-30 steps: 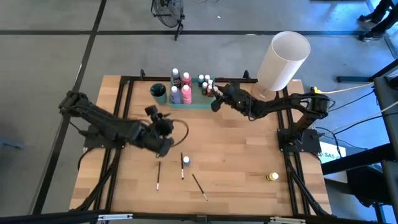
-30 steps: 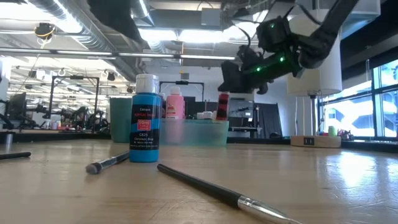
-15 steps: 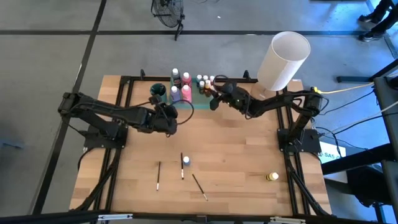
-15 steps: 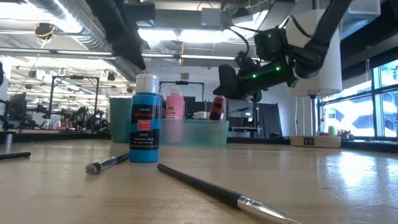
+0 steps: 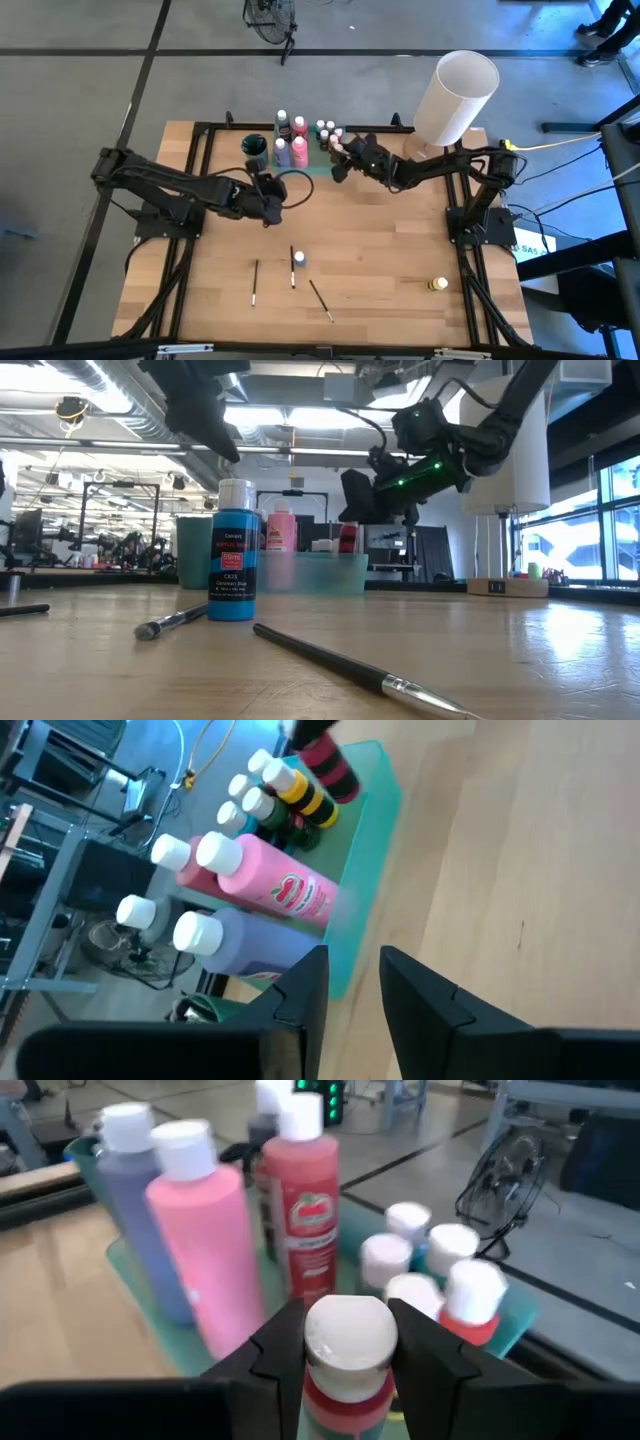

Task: Pick & Place Paint Supplies
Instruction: Put the small red paint bottle into the green bin

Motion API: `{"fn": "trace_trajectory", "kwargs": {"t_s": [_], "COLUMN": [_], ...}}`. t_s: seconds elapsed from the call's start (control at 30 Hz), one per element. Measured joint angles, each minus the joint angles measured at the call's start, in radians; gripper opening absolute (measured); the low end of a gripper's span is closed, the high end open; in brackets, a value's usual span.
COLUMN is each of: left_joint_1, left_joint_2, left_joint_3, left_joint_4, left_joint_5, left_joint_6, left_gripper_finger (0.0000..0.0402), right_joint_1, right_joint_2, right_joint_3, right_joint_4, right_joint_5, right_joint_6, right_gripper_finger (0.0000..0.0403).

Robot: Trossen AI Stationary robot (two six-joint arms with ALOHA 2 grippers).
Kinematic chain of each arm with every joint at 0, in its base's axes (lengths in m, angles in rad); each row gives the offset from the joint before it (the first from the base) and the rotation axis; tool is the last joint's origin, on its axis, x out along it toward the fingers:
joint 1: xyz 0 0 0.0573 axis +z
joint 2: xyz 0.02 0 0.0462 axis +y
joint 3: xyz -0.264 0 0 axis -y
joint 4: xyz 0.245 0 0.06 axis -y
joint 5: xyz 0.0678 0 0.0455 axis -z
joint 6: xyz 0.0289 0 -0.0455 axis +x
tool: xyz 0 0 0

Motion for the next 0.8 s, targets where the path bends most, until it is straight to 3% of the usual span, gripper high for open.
{"fn": "trace_trajectory", "kwargs": {"t_s": [0.27, 0.8], "left_joint_1": [0.013, 0.016], "left_joint_2": [-0.04, -0.047], "left_joint_3": [0.0, 0.0], "left_joint_4": [0.001, 0.097], "left_joint_5": [-0.011, 0.051], "left_joint_6": [0.016, 0.043], "left_gripper_finger": [0.0088, 0.0088], "right_joint_1": [0.024, -0.034], "right_joint_2": [0.0, 0.04], "right_joint_3": [0.002, 0.003], "right_joint_4": [-0.044, -0.047], "right_joint_5": [0.036, -0.006], "right_joint_6": [0.0, 0.011], "right_gripper_finger": [0.0117, 0.0117]}}
